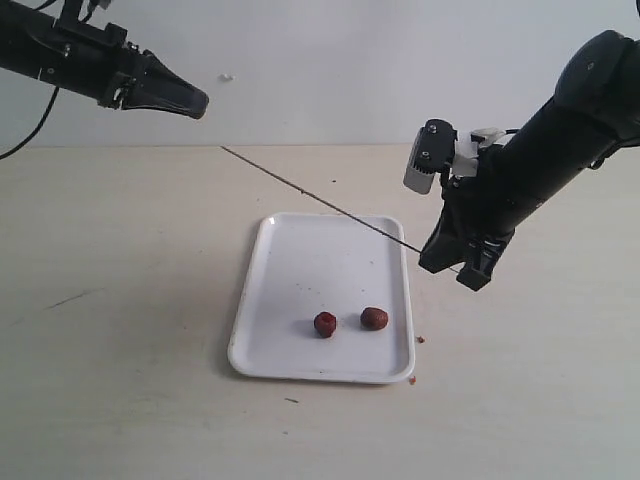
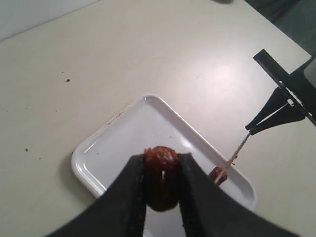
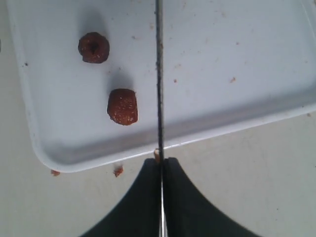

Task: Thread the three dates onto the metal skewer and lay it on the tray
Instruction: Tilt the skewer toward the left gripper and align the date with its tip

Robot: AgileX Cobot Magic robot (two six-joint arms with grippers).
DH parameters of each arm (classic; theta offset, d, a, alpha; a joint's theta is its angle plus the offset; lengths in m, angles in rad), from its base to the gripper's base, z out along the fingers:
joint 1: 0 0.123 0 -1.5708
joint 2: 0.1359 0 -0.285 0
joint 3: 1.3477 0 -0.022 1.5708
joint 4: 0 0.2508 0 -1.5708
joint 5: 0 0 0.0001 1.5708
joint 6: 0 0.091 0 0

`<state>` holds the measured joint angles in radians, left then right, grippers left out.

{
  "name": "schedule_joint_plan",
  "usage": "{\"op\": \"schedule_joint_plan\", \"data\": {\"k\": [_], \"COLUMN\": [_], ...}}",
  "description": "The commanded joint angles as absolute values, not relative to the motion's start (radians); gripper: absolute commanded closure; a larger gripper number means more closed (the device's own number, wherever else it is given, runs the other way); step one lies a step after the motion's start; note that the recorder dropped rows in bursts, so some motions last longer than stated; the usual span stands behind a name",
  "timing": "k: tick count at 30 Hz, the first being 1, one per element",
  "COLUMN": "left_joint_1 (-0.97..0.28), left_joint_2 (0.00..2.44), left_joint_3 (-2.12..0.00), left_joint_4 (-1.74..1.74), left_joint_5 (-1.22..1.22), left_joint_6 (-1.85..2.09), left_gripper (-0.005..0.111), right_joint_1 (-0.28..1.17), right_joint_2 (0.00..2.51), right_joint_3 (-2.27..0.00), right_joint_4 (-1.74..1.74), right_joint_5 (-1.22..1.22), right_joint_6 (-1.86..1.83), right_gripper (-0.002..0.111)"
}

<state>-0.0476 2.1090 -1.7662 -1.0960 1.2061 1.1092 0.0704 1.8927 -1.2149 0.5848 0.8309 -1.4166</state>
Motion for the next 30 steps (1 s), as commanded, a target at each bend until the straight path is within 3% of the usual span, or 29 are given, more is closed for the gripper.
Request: {"op": "schedule_joint_plan", "data": {"k": [1,30], "left_joint_1": [-0.052,-0.117], "left_joint_2": [2.102,2.107], "left_joint_3": [-1.773,-1.773], "left_joint_4": [-1.116,-1.061], "left_joint_5": [1.221,1.221], "left_joint_6": [1.090,1.016], "left_gripper": [0.085,0.085], "right_joint_1": [0.065,0.065], "right_joint_2": [1.882,1.882], "right_joint_3": [-1.210,-1.210], "right_joint_4": [0.605,0.631], "right_joint_5": [0.811,0.708], "right_joint_6": [-1.438,-1.436], "right_gripper": [0.108,0.108]}}
